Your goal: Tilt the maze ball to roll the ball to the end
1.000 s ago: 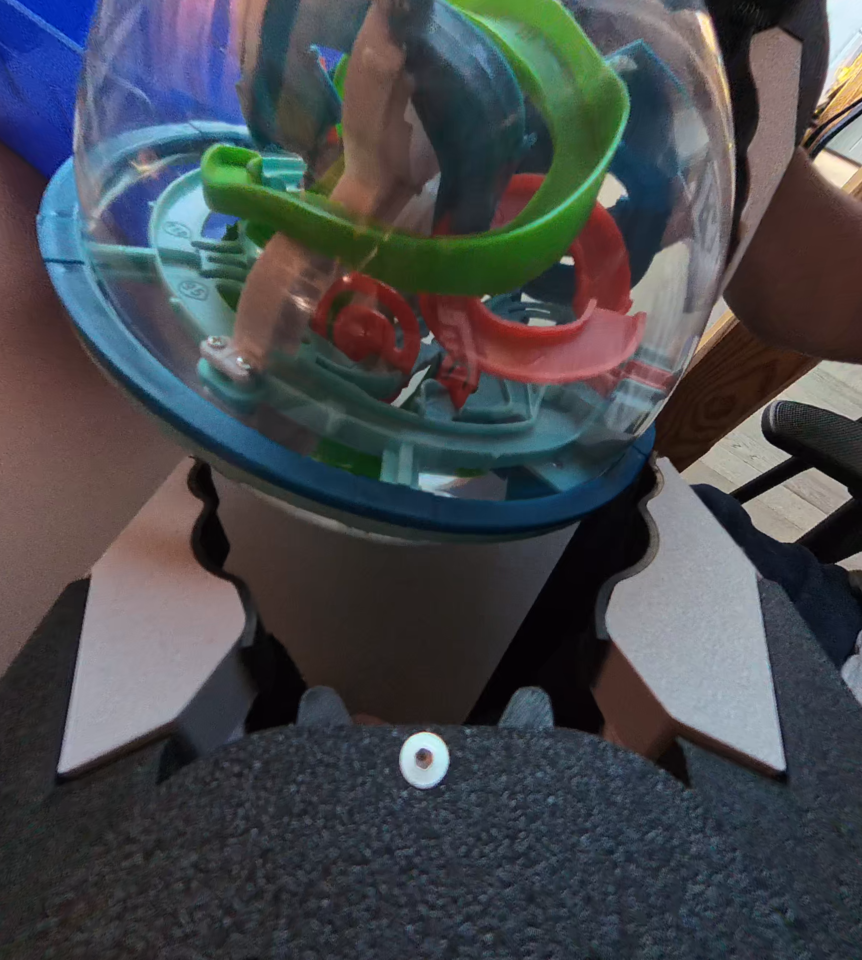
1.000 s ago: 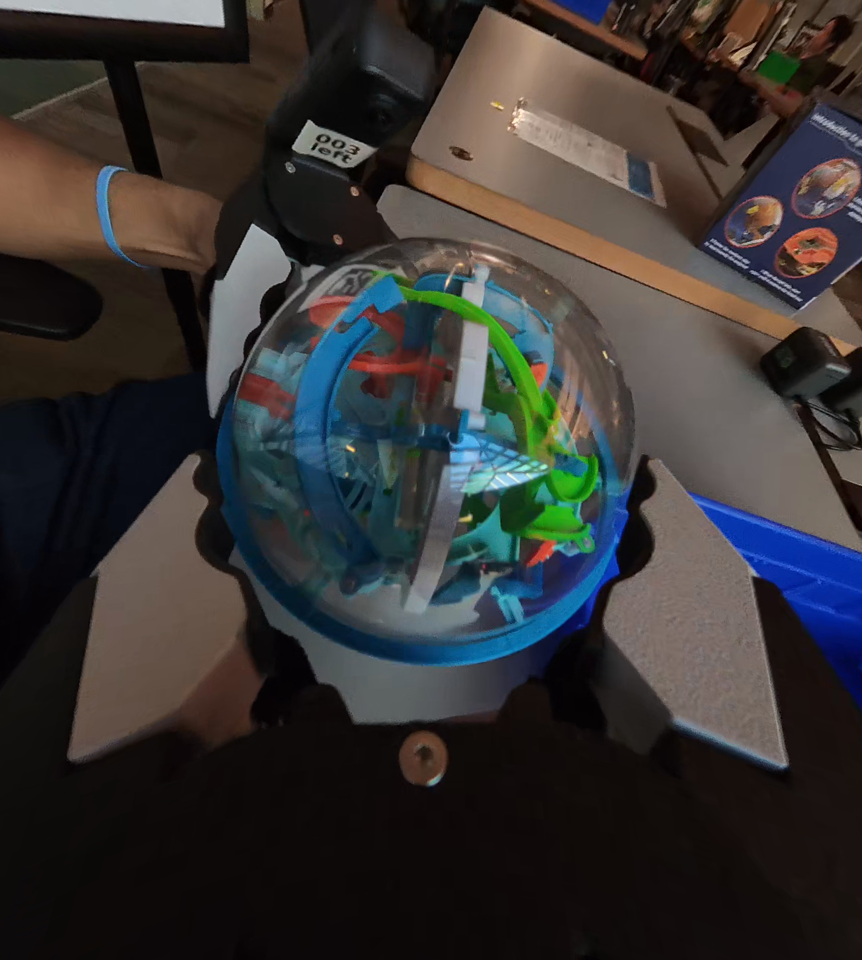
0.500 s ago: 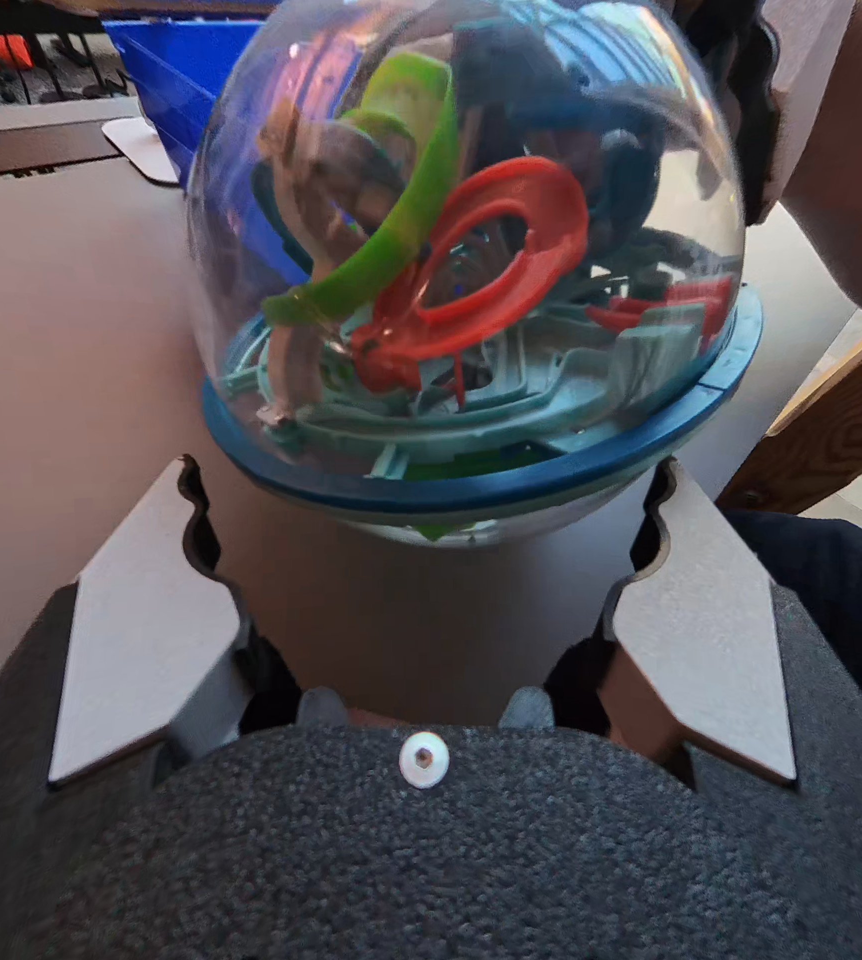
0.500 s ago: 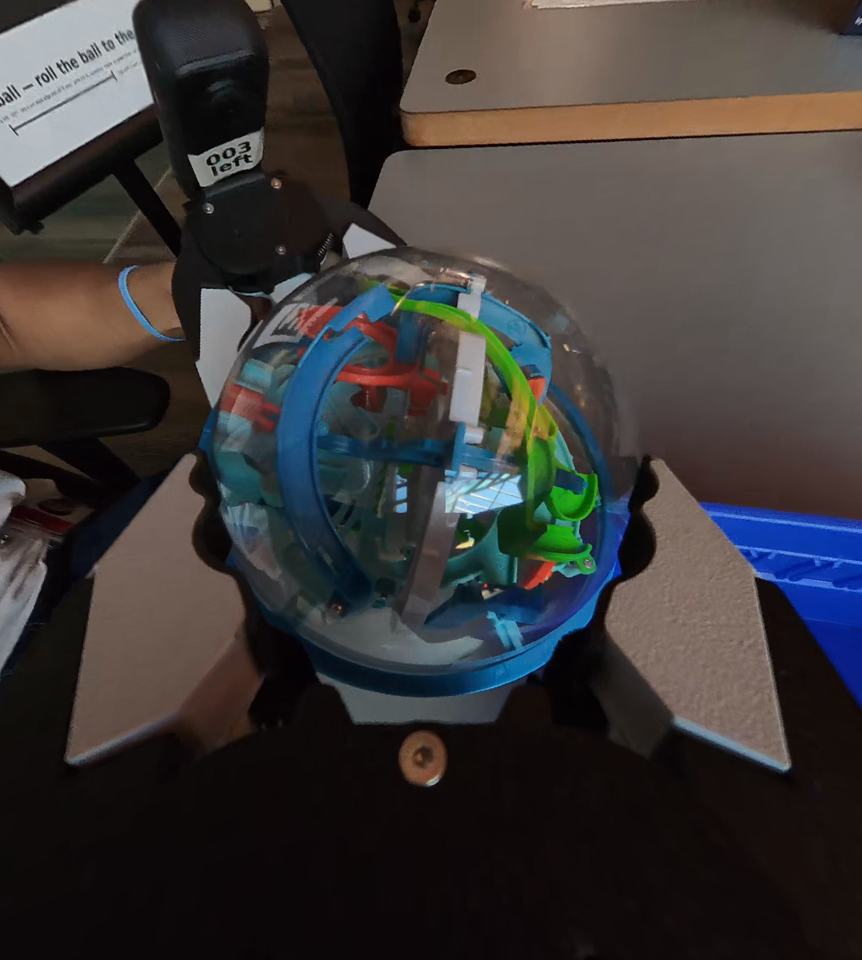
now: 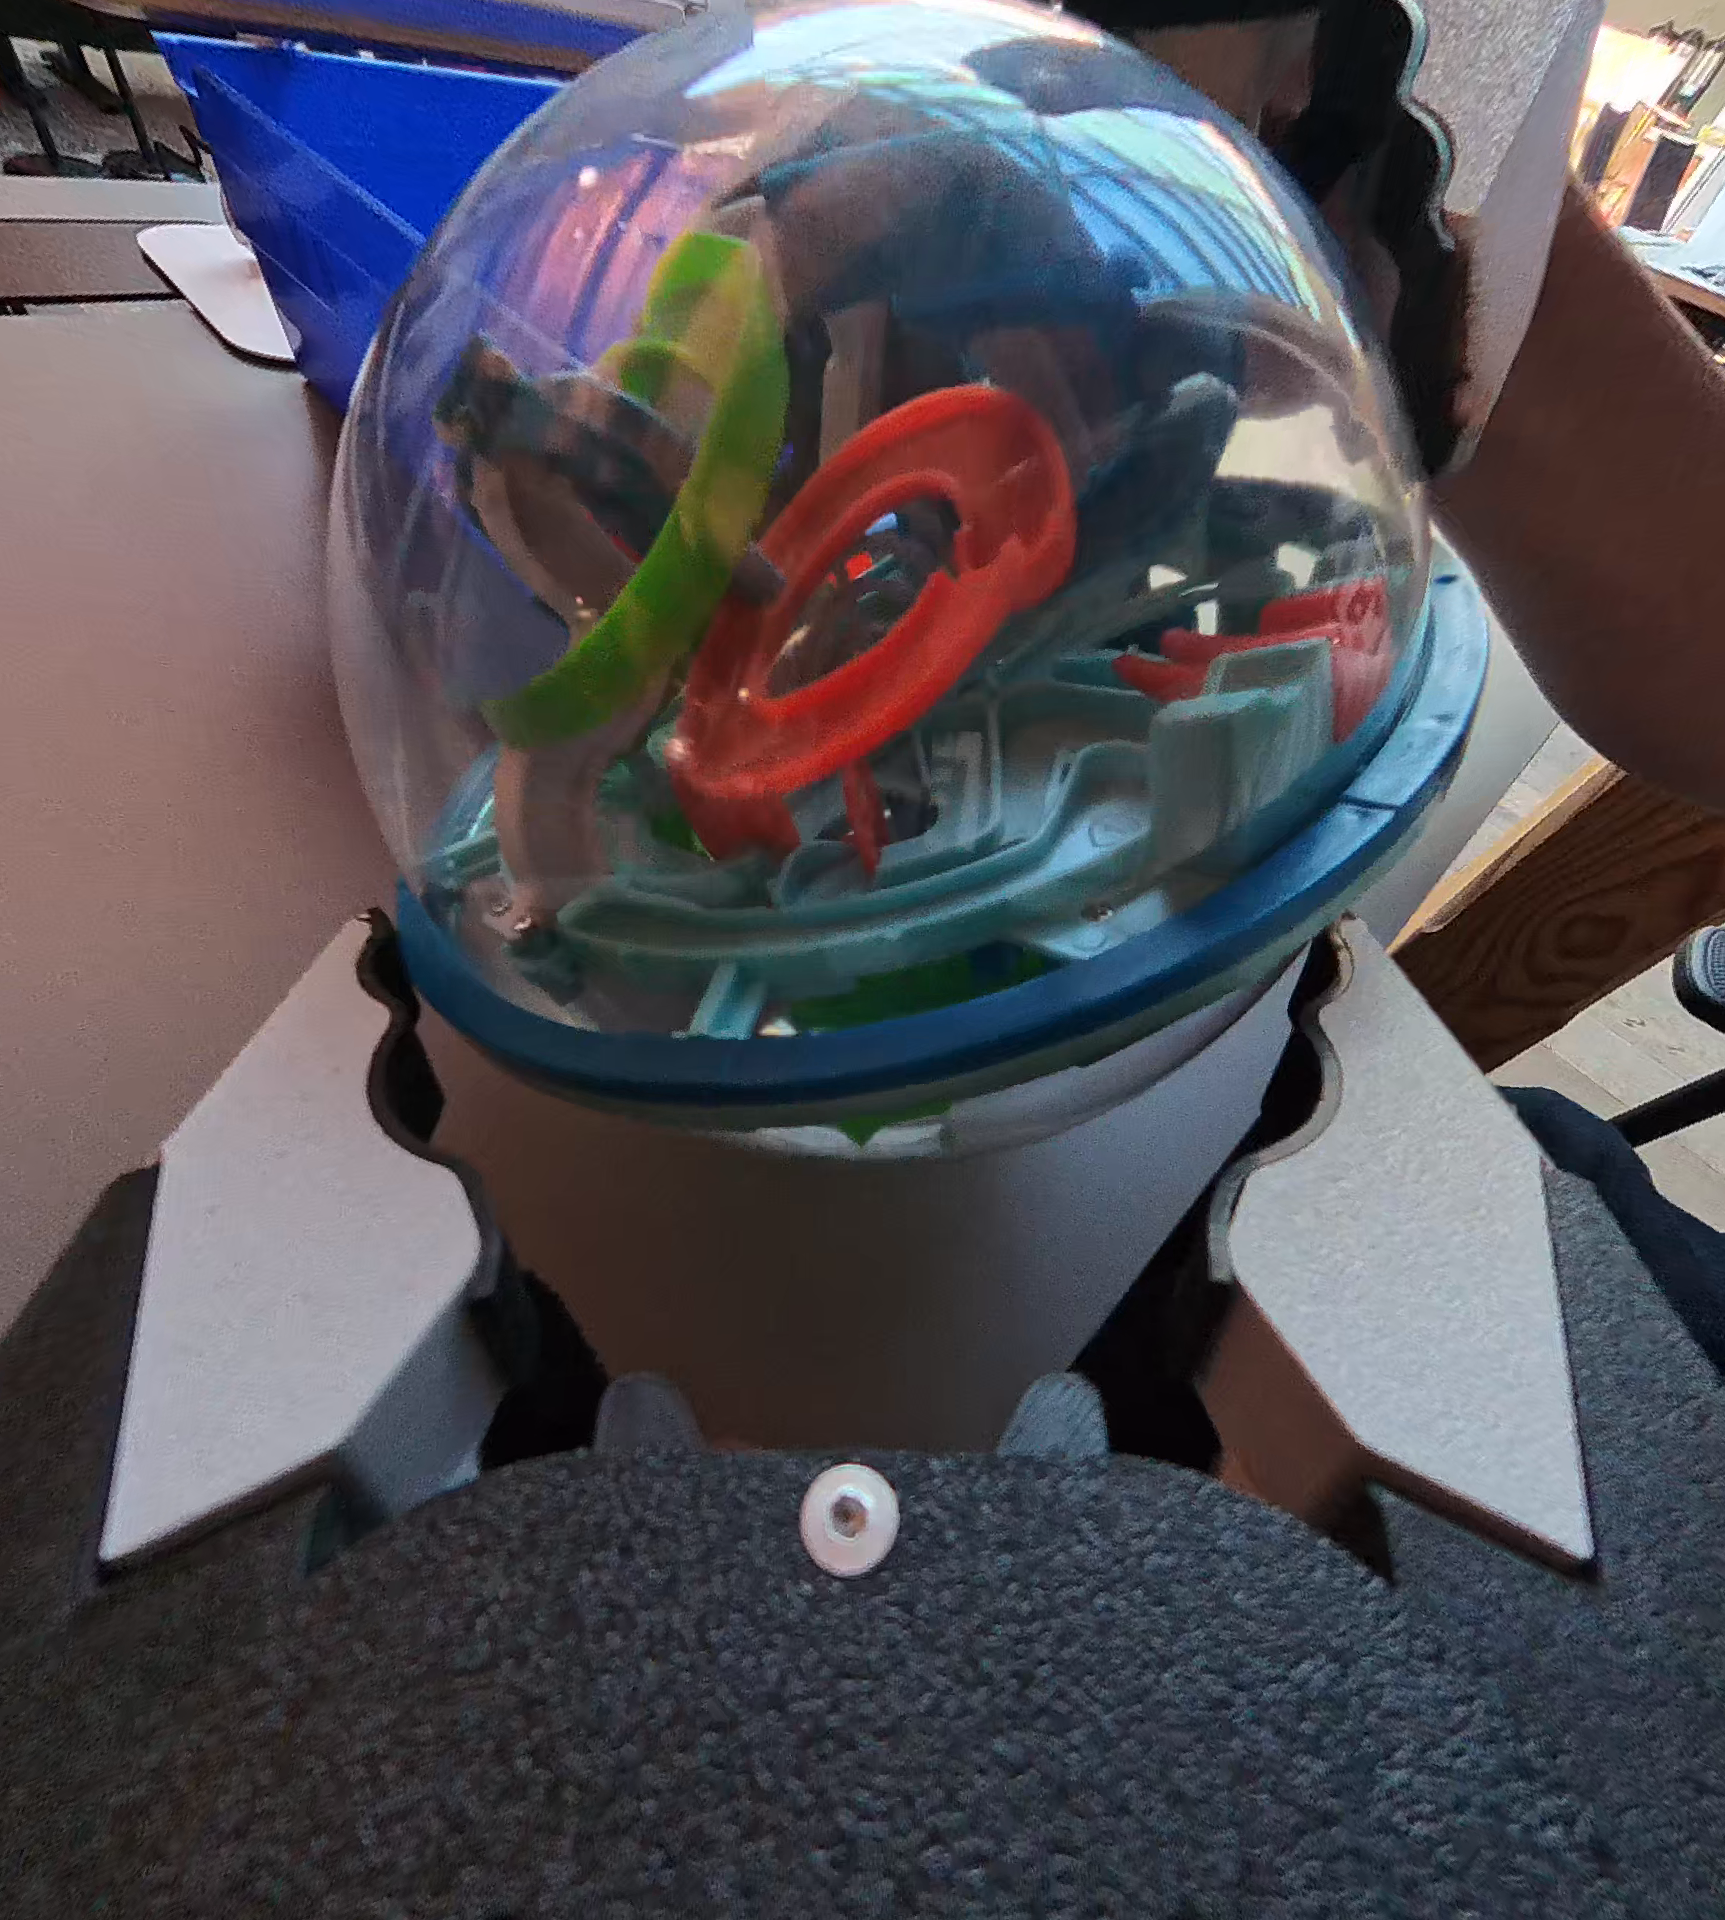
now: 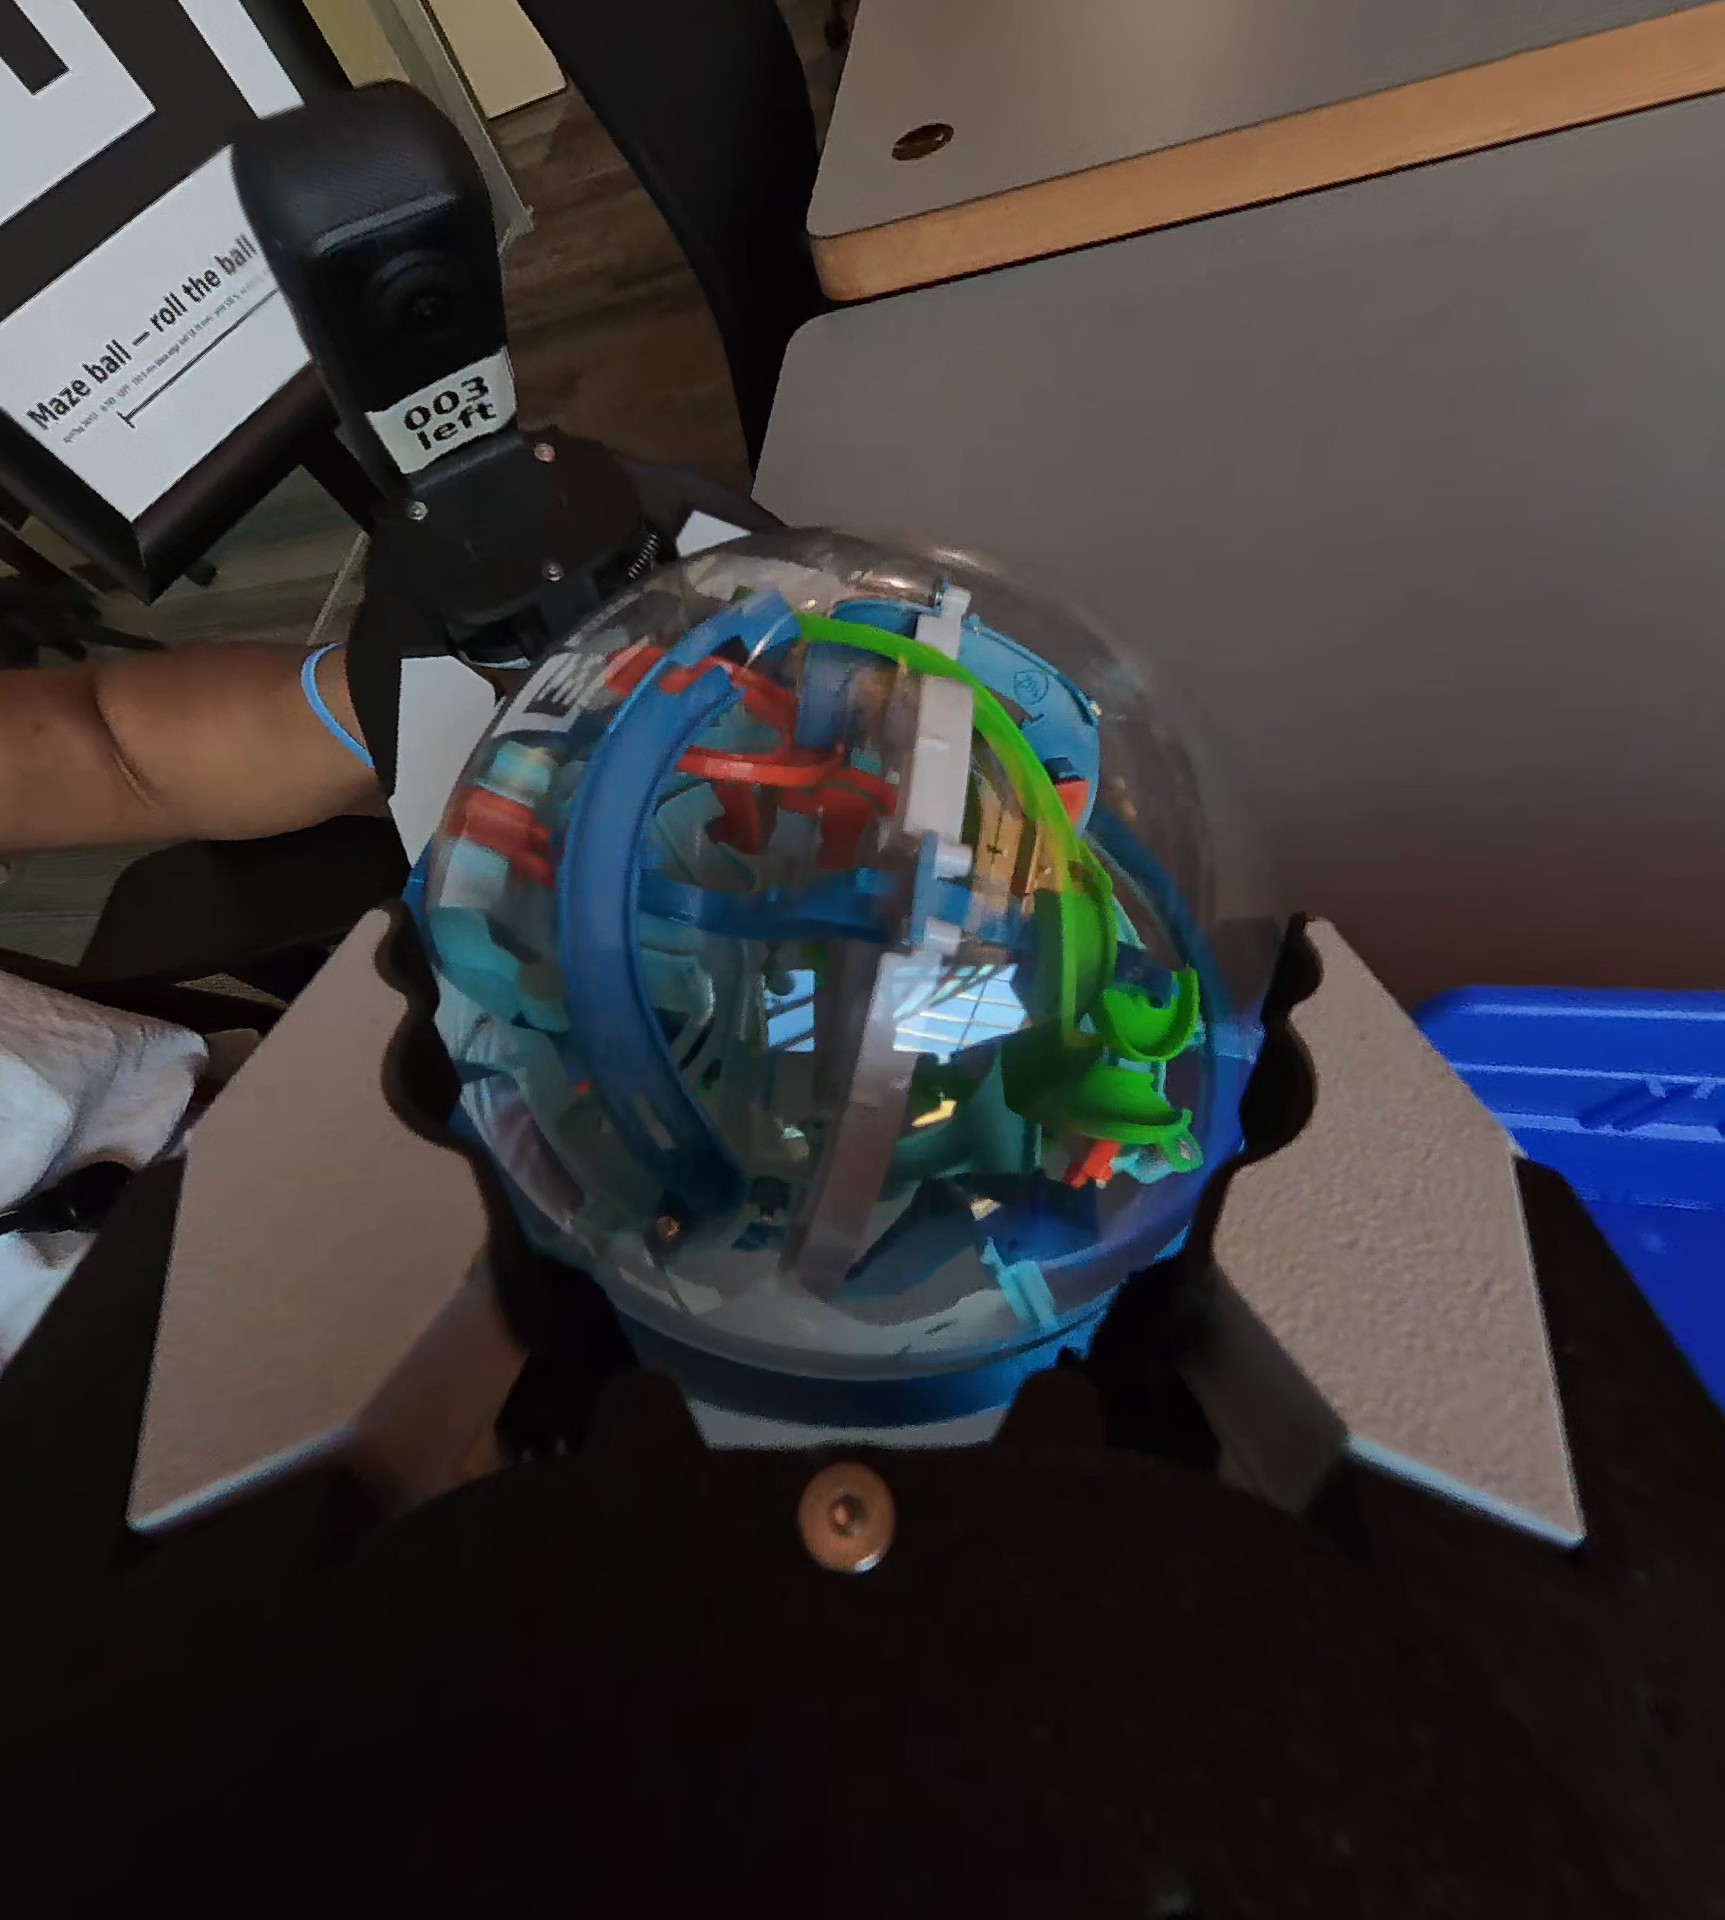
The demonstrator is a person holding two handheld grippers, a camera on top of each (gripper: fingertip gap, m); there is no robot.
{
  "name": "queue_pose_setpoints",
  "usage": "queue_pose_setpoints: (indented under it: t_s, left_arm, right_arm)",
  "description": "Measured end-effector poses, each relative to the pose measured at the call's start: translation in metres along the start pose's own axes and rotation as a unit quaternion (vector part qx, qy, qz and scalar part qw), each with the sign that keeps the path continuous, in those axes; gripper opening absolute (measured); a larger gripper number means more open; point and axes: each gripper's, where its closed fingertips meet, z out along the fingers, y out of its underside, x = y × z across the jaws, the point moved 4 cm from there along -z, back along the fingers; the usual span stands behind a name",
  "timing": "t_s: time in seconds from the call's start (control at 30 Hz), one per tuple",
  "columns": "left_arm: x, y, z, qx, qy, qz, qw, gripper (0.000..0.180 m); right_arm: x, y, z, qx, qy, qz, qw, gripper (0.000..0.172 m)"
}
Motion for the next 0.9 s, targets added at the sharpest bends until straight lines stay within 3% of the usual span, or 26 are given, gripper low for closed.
queue_pose_setpoints:
  t_s: [0.1, 0.17, 0.27, 0.33, 0.47, 0.6, 0.8, 0.9]
  left_arm:
    - [0.0, 0.0, -0.001, 0.007, 0.012, -0.02, 1.0, 0.159]
    - [-0.002, 0.0, -0.002, 0.007, 0.017, -0.03, 0.999, 0.158]
    - [-0.003, 0.0, -0.003, 0.012, 0.024, -0.04, 0.999, 0.157]
    - [-0.005, -0.001, -0.004, 0.016, 0.027, -0.049, 0.998, 0.157]
    - [-0.007, -0.004, -0.005, 0.03, 0.037, -0.073, 0.996, 0.154]
    - [-0.002, -0.01, -0.009, 0.04, 0.045, -0.079, 0.995, 0.147]
    - [0.011, 0.002, -0.006, -0.027, 0.009, -0.007, 1.0, 0.15]
    - [0.011, -0.016, -0.019, -0.039, -0.014, 0.053, 0.998, 0.152]
  right_arm:
    - [-0.002, 0.002, -0.005, 0.001, -0.024, 0.004, 1.0, 0.154]
    - [-0.002, 0.003, -0.02, 0.039, -0.02, 0.014, 0.999, 0.154]
    - [-0.012, 0.02, -0.047, 0.113, 0.025, -0.058, 0.992, 0.146]
    - [-0.015, 0.04, -0.054, 0.119, 0.094, -0.108, 0.982, 0.146]
    - [-0.017, 0.069, -0.034, 0.102, 0.166, -0.15, 0.969, 0.147]
    - [-0.017, 0.066, -0.01, 0.12, 0.169, -0.134, 0.969, 0.149]
    - [-0.017, 0.059, -0.005, 0.112, 0.158, -0.129, 0.973, 0.152]
    - [-0.012, 0.058, -0.007, 0.112, 0.14, -0.108, 0.978, 0.152]
